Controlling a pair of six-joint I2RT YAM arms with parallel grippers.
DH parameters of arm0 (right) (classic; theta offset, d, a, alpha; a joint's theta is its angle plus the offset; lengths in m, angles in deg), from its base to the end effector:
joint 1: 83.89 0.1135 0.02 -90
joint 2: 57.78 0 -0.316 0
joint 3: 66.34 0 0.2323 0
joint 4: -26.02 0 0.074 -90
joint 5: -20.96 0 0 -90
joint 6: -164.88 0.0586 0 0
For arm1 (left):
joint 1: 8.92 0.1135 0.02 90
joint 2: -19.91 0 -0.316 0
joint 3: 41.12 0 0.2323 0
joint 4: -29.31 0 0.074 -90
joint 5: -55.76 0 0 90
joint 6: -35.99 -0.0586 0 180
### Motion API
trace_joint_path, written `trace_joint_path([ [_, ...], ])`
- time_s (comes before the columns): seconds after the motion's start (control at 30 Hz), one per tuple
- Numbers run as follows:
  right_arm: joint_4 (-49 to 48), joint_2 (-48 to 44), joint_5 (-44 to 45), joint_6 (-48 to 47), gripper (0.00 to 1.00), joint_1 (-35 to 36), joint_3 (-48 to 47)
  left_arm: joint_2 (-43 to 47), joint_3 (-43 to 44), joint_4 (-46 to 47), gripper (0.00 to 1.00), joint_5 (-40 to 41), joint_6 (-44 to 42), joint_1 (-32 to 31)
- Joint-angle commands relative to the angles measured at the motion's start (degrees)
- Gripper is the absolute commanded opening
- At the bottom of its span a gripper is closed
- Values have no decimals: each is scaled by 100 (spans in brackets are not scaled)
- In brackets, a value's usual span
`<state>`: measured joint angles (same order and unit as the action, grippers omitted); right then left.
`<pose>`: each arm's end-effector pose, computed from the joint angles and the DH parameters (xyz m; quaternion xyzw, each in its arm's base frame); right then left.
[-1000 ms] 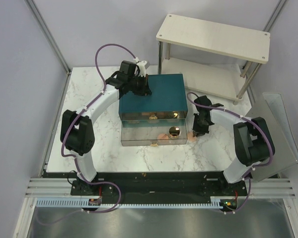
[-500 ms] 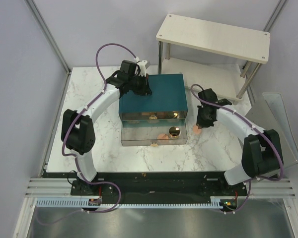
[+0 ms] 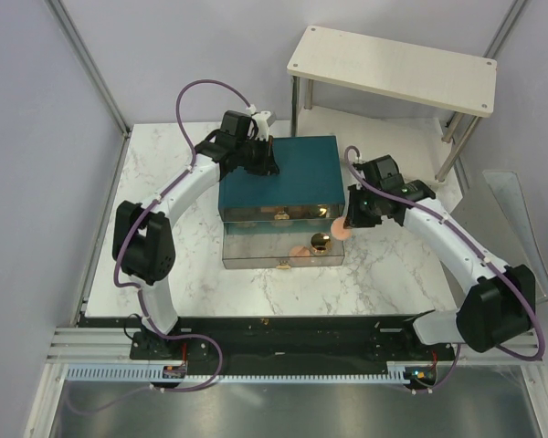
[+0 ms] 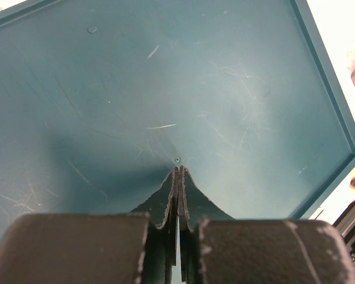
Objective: Organize the makeup
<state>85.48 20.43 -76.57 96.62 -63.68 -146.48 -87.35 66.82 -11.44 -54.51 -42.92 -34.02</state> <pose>0.2399 0.0965 0.3192 -0.0056 0.9582 0.1587 0.2379 0.3941 -0.2070 0.3350 0.1826 0.8767 -0.2807 0.3454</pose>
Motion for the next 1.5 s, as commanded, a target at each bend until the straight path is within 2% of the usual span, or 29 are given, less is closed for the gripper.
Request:
trace_joint_path([
  [0.0, -423, 88, -460, 76, 15, 465, -5, -286, -68, -612, 2, 15, -169, -3],
  [0.03, -476, 150, -460, 111, 17, 545, -66, -286, -68, -612, 2, 6, -169, -3],
  [0.17, -520, 484, -390, 138, 48, 757, -216, -260, -77, -612, 2, 49, -160, -3],
  [0.23, -529, 406, -276, 120, 56, 765, -355, -225, -60, -612, 2, 67, -177, -3],
  [0.27, -520, 370, -223, 85, 65, 757, -409, -225, -51, -612, 2, 93, -186, -3],
  [0.33, -450, 239, -56, 24, 68, 765, -627, -190, -16, -621, 2, 137, -213, -3],
  [0.4, -441, 151, -21, -64, 66, 757, -778, -172, 2, -621, 2, 164, -204, -3],
  [0.5, -564, -8, -178, -161, 54, 765, -971, -137, -7, -612, 2, 173, -204, -3],
  [0.6, -643, 36, -774, -318, 20, 765, -858, -119, -33, -630, 2, 173, -204, -3],
  [0.63, -678, 71, -1037, -328, 0, 774, -762, -119, -42, -621, 2, 190, -204, -3],
  [0.7, -722, 54, -1189, -633, 0, 966, -490, -137, -59, -621, 2, 182, -204, -3],
  [0.83, -661, -148, -531, -1083, 0, 1740, -102, -146, -95, -630, 2, 190, -195, -3],
  [1.27, -1328, 123, -302, -1093, 0, 2803, 1023, -154, -297, -621, 2, 199, -143, -3],
  [1.4, -1679, 439, -100, -1058, 0, 3103, 1234, -146, -323, -639, 2, 225, -134, -3],
  [1.47, -1803, 598, 286, -1040, 0, 3252, 1252, -155, -314, -656, 2, 217, -134, -3],
])
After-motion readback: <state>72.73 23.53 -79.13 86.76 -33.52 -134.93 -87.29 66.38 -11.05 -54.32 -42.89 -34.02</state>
